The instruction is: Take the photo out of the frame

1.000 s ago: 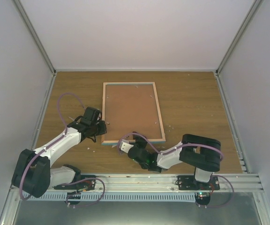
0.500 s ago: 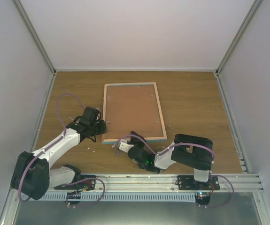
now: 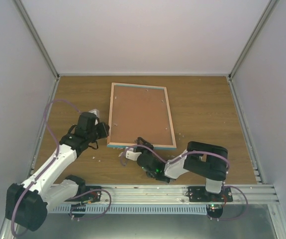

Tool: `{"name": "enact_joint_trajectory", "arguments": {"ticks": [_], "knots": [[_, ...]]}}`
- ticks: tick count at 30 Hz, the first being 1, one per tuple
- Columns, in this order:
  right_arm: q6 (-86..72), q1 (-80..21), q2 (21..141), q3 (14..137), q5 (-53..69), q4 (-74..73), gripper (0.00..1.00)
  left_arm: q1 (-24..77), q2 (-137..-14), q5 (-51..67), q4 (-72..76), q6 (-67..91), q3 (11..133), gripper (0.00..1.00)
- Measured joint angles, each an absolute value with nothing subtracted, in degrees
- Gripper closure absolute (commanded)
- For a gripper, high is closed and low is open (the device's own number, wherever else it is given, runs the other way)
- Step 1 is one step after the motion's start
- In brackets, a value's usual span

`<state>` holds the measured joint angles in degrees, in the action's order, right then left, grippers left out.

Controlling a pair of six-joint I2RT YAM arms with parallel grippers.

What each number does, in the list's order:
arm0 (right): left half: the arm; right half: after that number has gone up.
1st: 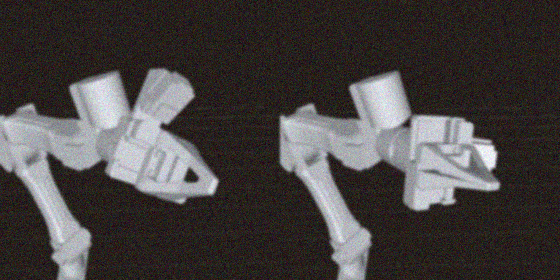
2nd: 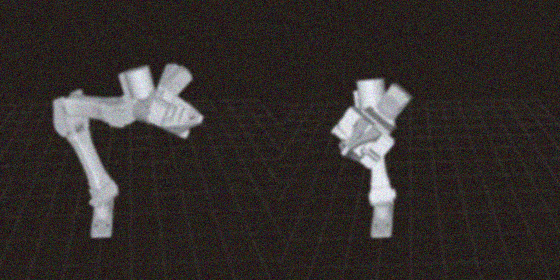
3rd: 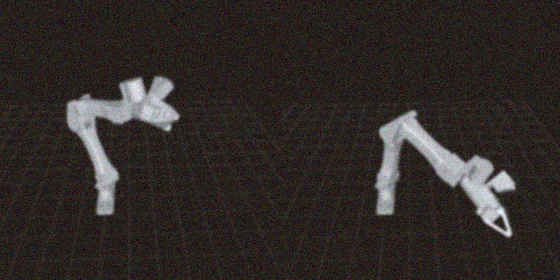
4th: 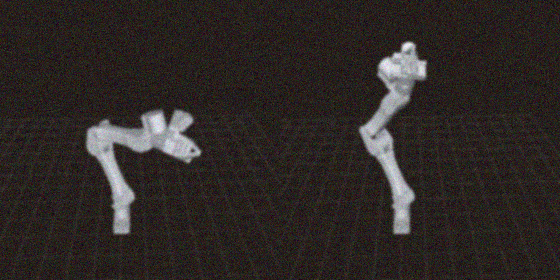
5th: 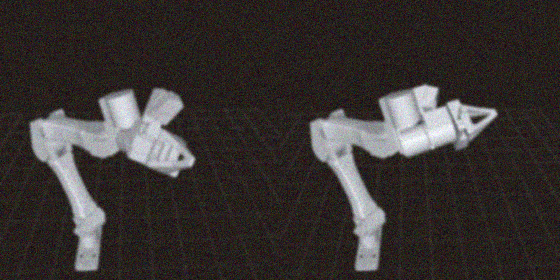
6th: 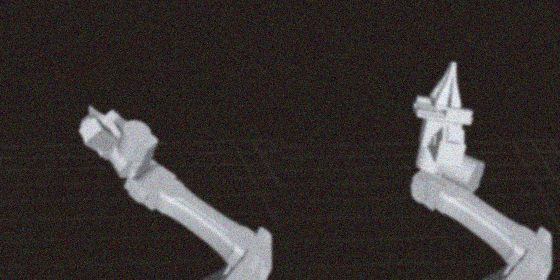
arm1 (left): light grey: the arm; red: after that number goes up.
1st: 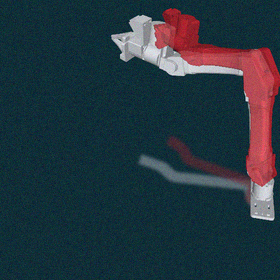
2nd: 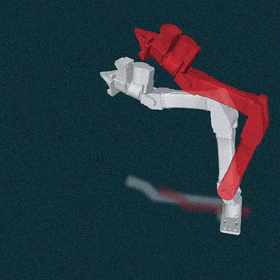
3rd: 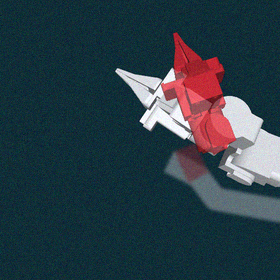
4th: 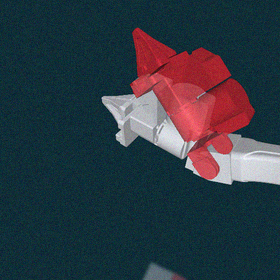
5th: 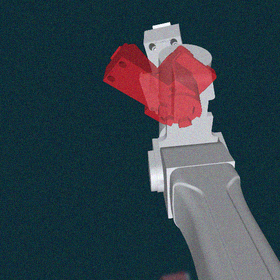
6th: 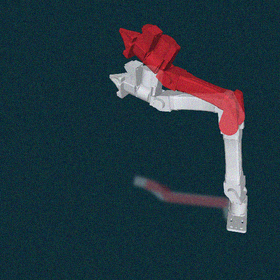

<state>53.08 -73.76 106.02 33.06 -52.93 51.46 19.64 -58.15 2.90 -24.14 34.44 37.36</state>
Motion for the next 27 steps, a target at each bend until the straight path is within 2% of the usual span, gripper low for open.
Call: {"name": "enact_joint_trajectory", "arguments": {"ticks": [4,15,27], "knots": [[53.23,-72.64,102.41,33.04,-51.75,49.76,0.99,17.82,-53.01,2.37,-25.54,34.89,39.24,0.5],[43.57,-69.38,83.66,34.94,-43.94,36.73,0.99,15.27,-40.51,-3.18,-26.15,35.16,44.45,0.2],[34.52,-64.2,71.96,35.16,-28.91,35.57,0.99,15.25,-34.3,-5.45,-25.41,36.71,42.0,0.17]]}}
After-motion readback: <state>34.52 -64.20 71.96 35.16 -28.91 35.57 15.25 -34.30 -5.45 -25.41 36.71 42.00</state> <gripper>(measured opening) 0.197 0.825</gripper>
